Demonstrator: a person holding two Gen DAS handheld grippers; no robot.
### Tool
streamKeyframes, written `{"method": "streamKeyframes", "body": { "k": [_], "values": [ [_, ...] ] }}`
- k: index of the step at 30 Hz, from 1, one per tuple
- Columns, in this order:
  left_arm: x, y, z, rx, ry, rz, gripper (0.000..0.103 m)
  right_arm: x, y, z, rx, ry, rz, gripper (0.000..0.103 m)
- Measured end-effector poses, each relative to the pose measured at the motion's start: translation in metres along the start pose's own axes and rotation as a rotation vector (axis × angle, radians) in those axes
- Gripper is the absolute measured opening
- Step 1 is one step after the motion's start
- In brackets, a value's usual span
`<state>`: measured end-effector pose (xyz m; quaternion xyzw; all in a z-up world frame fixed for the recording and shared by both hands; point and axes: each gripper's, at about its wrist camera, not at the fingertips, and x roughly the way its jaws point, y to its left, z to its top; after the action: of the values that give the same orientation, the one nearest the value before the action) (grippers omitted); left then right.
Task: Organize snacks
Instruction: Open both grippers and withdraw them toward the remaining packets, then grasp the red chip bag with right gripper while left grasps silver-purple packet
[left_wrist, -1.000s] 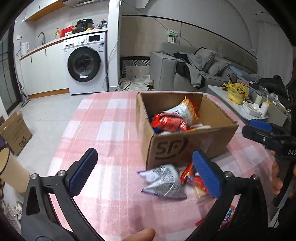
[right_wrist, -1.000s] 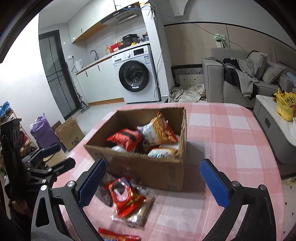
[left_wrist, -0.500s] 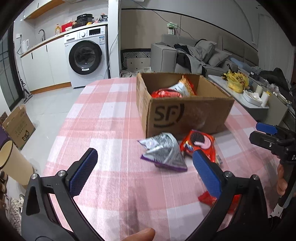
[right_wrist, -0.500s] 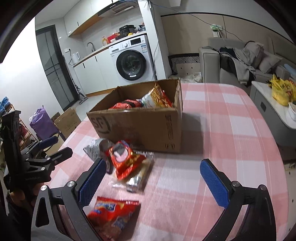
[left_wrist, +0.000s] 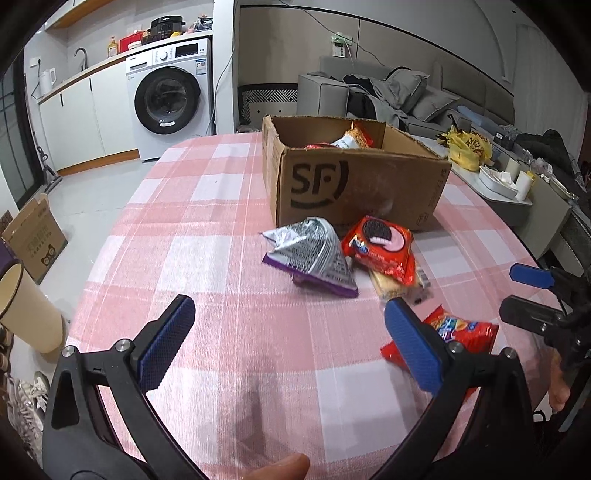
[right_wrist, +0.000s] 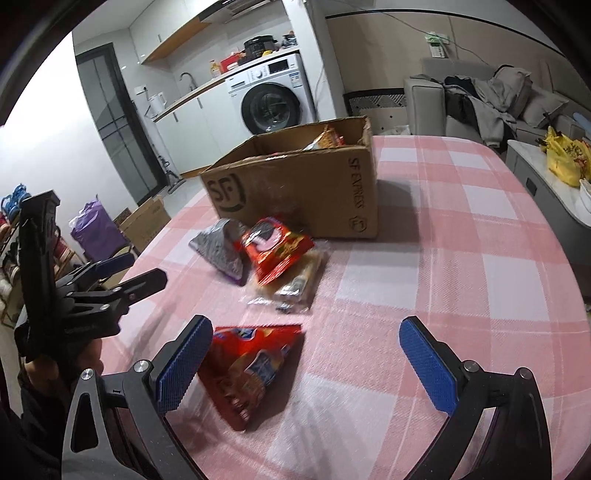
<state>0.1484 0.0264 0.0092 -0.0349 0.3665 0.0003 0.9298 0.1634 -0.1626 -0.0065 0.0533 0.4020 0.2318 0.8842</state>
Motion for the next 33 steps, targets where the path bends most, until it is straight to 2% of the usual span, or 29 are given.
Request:
{"method": "streamKeyframes", "body": {
  "k": [14,33],
  "values": [
    [-0.011,-0.005,-0.030,-0.004,0.037,-0.014,0.102,0.002,0.018,-0.017,-0.027,0.021,0.034,0.103],
    [0.007,0.001,-0.039,-0.015,0.081,-0.016,0.102,0.049,0.024,-0.025,-0.021,0.108,0.030,0.103]
  ]
}}
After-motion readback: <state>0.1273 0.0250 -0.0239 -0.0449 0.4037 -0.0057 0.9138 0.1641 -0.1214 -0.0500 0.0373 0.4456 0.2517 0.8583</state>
